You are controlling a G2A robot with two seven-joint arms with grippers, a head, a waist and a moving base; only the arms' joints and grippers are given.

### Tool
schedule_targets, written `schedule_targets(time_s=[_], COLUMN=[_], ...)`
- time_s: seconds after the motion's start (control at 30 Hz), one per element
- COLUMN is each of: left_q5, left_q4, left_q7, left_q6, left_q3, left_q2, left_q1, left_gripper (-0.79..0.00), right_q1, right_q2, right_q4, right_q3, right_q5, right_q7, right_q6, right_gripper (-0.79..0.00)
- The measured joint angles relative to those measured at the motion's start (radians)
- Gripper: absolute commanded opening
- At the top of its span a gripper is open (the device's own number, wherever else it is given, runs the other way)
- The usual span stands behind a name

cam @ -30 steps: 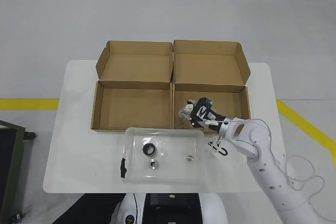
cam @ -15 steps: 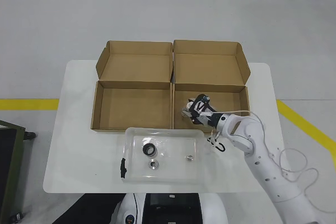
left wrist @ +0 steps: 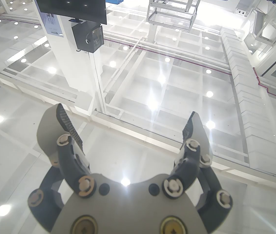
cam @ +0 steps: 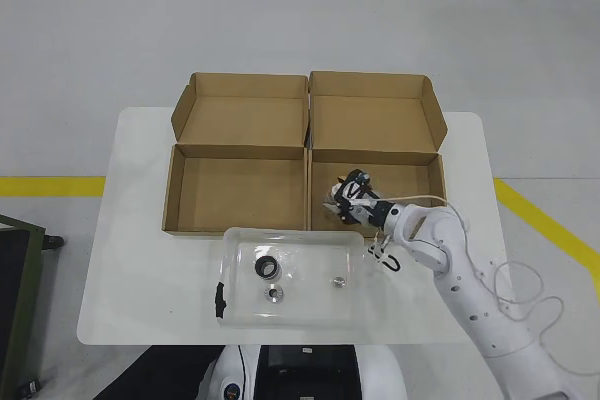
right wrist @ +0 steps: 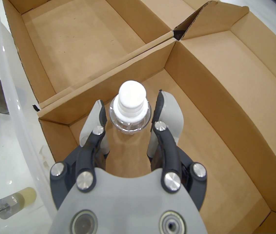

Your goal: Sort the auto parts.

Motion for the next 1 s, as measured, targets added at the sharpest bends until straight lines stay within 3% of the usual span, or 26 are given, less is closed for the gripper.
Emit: schedule_targets(time_s=[0.33,0.6,1.0], left_q5=[0.000,0.000,0.000], left_q4=[0.000,0.000,0.000], left_q7=[0.000,0.000,0.000], left_q6=[0.000,0.000,0.000], left_q3=[0.000,0.000,0.000], left_q2=[0.000,0.000,0.000], left_q1=[0.000,0.000,0.000], left_gripper=[0.000,0.000,0.000], right_q1=[-0.026,-0.058,-0.201], right_q2=[0.015,0.031,0.061], right_q4=[-0.132,-0.287,-0.556], right_q3=[0.065,0.118,0.153], right_q5=[0.004,0.034,0.049], right_q7=[0.022,0.073,0.205], right_q6=[-0.013,-0.089,-0.207], right_gripper=[0.000,0.000,0.000])
